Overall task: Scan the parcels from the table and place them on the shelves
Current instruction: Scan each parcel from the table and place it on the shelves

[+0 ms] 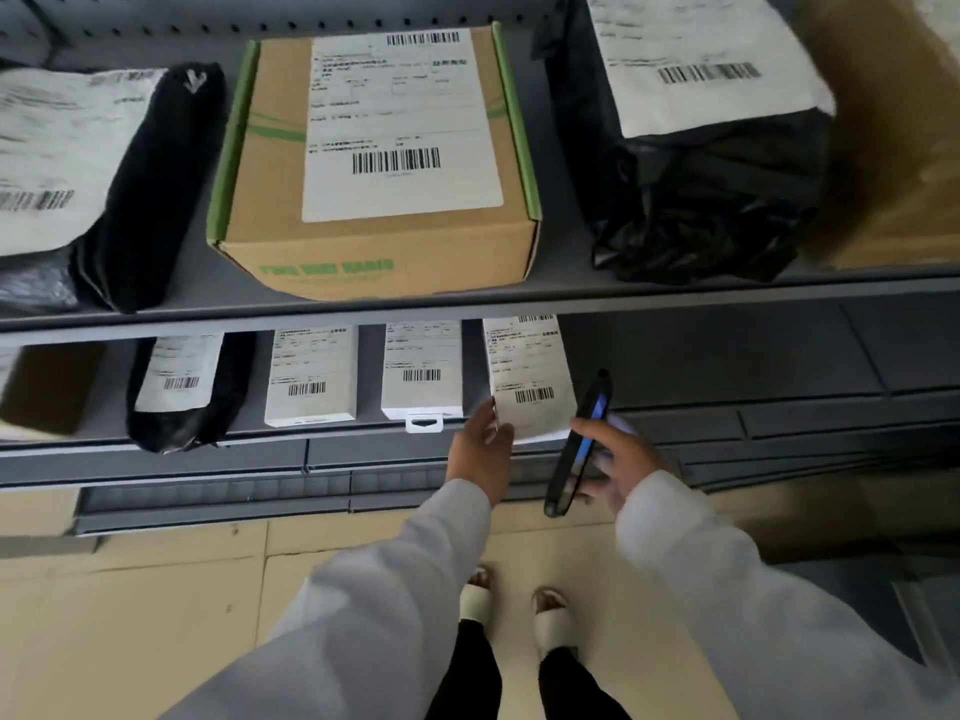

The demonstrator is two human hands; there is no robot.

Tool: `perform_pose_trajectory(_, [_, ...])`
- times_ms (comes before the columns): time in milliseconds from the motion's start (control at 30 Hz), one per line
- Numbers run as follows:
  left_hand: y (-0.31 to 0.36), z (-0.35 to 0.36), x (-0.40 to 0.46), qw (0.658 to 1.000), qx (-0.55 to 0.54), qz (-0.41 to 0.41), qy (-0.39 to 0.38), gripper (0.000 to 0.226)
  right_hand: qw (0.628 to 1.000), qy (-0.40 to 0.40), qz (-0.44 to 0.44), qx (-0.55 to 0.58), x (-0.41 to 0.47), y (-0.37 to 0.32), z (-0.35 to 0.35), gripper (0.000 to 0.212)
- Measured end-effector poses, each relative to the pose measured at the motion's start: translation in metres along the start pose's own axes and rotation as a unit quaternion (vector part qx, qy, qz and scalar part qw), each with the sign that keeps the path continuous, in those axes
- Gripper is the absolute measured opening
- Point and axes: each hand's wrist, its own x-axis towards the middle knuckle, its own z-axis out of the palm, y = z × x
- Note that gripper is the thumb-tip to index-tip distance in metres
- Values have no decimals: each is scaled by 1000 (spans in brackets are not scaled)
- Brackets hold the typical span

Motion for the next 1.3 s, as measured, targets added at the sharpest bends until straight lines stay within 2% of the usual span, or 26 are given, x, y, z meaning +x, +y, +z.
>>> perform_pose_trajectory(100, [3, 1, 9, 999, 43, 21, 16, 38, 999, -28, 1, 21, 10, -1, -3, 22])
perform_pose_trajectory(267, [-3, 7, 19, 999, -18, -12, 27, 41, 999, -33, -4, 37, 21, 0, -5, 27])
perform_pose_trajectory(433, [-1, 7, 17, 998, -13, 51, 30, 38, 998, -39, -14, 56, 26, 1, -7, 24])
perform_pose_trajectory(600, [-6, 12, 24, 996, -16, 71, 42, 35, 998, -39, -22, 48, 32, -1, -9, 21])
perform_pose_trajectory(800, [-6, 14, 29, 995, -54, 69, 45, 31, 997, -53, -31, 42, 37, -1, -11, 11])
perform_pose_trajectory(967, [-9, 17, 38, 996, -54, 60, 28, 33, 997, -49, -29, 42, 40, -1, -10, 16])
perform_pose_trajectory(1133, [-14, 21, 45, 988, -146, 12, 55, 37, 998, -44, -24, 44, 43, 2, -11, 19])
perform_pose_trajectory(1300, [-6, 23, 38, 992, -102, 28, 73, 30, 998, -49, -22, 42, 45, 3, -14, 19])
